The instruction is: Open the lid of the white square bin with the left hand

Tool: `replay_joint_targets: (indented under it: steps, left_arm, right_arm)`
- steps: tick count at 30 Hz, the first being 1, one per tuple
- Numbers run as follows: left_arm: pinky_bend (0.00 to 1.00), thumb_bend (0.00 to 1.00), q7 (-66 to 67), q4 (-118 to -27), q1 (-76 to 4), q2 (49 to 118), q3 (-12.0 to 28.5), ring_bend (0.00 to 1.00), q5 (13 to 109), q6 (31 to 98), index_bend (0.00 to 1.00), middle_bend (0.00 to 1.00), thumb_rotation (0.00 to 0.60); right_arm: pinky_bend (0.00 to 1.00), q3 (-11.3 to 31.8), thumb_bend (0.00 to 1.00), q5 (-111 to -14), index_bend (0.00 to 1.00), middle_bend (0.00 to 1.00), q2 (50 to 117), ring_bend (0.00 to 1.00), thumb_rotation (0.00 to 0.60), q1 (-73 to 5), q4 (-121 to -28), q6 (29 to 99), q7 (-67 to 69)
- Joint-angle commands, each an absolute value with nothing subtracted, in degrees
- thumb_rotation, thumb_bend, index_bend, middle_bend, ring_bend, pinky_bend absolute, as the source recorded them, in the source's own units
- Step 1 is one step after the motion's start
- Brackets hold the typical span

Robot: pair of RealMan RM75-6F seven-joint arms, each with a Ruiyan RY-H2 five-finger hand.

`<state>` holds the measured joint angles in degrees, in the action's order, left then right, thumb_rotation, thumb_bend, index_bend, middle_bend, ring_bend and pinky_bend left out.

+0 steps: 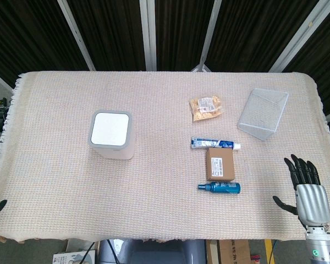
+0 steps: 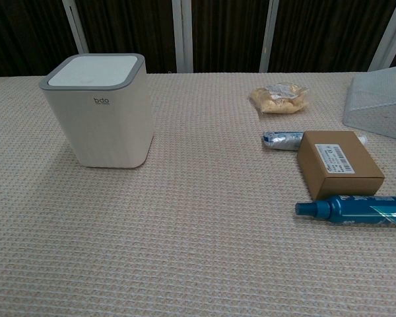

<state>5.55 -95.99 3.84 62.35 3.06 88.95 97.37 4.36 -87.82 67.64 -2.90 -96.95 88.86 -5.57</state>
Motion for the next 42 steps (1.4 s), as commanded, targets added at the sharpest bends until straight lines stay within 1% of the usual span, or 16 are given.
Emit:
replay_joint_targets:
  steps: [1, 11, 19, 21, 23, 24, 25, 27, 29, 32, 34, 37, 40, 42]
  left_arm:
    - [0.21, 0.15, 5.7, -95.9, 3.7, 62.5, 3.2, 0.14, 88.9, 97.4, 0.23, 0.23, 0.6]
    - [0.21, 0.15, 4.5, -95.8, 3.9, 62.1, 2.9, 0.14, 89.6, 97.7, 0.22, 0.23, 0.6]
    - [0.21, 0.15, 4.4, -94.9, 3.1, 62.6, 2.9, 0.14, 90.5, 96.9, 0.22, 0.23, 0.6]
    - [0.22, 0.16, 4.6, -94.8, 3.0, 62.7, 2.8, 0.15, 90.7, 96.9, 0.22, 0.24, 0.6]
    - [0.25, 0.17, 4.8, -94.8, 2.8, 62.7, 2.9, 0.19, 90.9, 96.7, 0.22, 0.26, 0.6]
    - [0.27, 0.17, 4.9, -94.6, 2.4, 62.9, 3.1, 0.21, 91.6, 96.9, 0.22, 0.28, 0.6]
    - [0.31, 0.19, 4.8, -94.1, 1.9, 63.2, 3.4, 0.25, 92.5, 97.2, 0.22, 0.32, 0.6]
    - [0.37, 0.21, 4.6, -93.1, 0.9, 63.7, 4.2, 0.33, 93.8, 97.6, 0.22, 0.44, 0.6]
    - [0.44, 0.25, 4.7, -93.3, -0.9, 63.4, 5.0, 0.44, 95.3, 96.8, 0.22, 0.59, 0.6]
    - [0.55, 0.3, 6.4, -95.1, -3.7, 62.3, 6.1, 0.59, 96.6, 94.3, 0.22, 0.75, 0.6]
    - [0.61, 0.34, 8.7, -97.2, -6.3, 61.6, 7.1, 0.65, 97.4, 91.4, 0.22, 0.82, 0.6]
    - [0.68, 0.45, 11.1, -100.5, -10.2, 60.8, 8.4, 0.73, 96.9, 85.9, 0.22, 0.89, 0.6]
    - [0.71, 0.55, 13.2, -104.1, -13.8, 60.0, 9.4, 0.77, 94.9, 79.7, 0.22, 0.91, 0.6]
    - [0.71, 0.58, 16.0, -106.5, -16.2, 59.8, 10.3, 0.77, 93.0, 75.7, 0.23, 0.91, 0.6]
  right_arm:
    - [0.03, 4.6, 0.14, -87.5, 0.1, 0.0, 67.8, 0.04, 0.6, -3.0, -96.8, 88.7, -5.7]
    - [0.03, 3.9, 0.14, -87.9, 0.1, 0.0, 67.5, 0.04, 0.6, -2.8, -97.6, 88.5, -6.6]
    - [0.03, 4.4, 0.14, -86.7, 0.1, 0.0, 67.3, 0.04, 0.6, -2.8, -97.4, 88.2, -6.3]
    - [0.03, 4.4, 0.14, -86.9, 0.1, 0.0, 67.2, 0.04, 0.6, -2.7, -97.5, 88.4, -6.0]
    - [0.03, 4.4, 0.14, -87.0, 0.1, 0.0, 67.2, 0.04, 0.6, -2.7, -97.5, 88.6, -5.8]
    - [0.03, 4.4, 0.14, -87.0, 0.1, 0.0, 67.1, 0.04, 0.6, -2.6, -97.4, 88.6, -5.7]
    - [0.03, 4.5, 0.14, -86.9, 0.1, 0.0, 67.1, 0.04, 0.6, -2.6, -97.4, 88.6, -5.6]
    - [0.03, 4.7, 0.14, -86.5, 0.1, 0.0, 67.2, 0.04, 0.6, -2.7, -97.2, 88.5, -5.4]
    - [0.03, 5.0, 0.14, -85.8, 0.1, 0.0, 67.4, 0.04, 0.6, -2.7, -97.1, 88.3, -5.0]
    - [0.03, 5.2, 0.14, -85.0, 0.1, 0.0, 67.5, 0.04, 0.6, -2.8, -97.0, 87.8, -4.8]
    - [0.03, 5.3, 0.14, -84.9, 0.1, 0.0, 67.6, 0.04, 0.6, -2.9, -97.0, 87.7, -4.8]
    - [0.03, 5.2, 0.14, -85.1, 0.1, 0.0, 67.7, 0.04, 0.6, -3.0, -97.1, 87.7, -5.0]
    - [0.03, 5.0, 0.14, -85.2, 0.1, 0.0, 67.8, 0.04, 0.6, -3.0, -97.1, 87.6, -5.3]
    - [0.03, 5.0, 0.14, -85.2, 0.1, 0.0, 67.8, 0.04, 0.6, -3.0, -97.1, 87.5, -5.4]
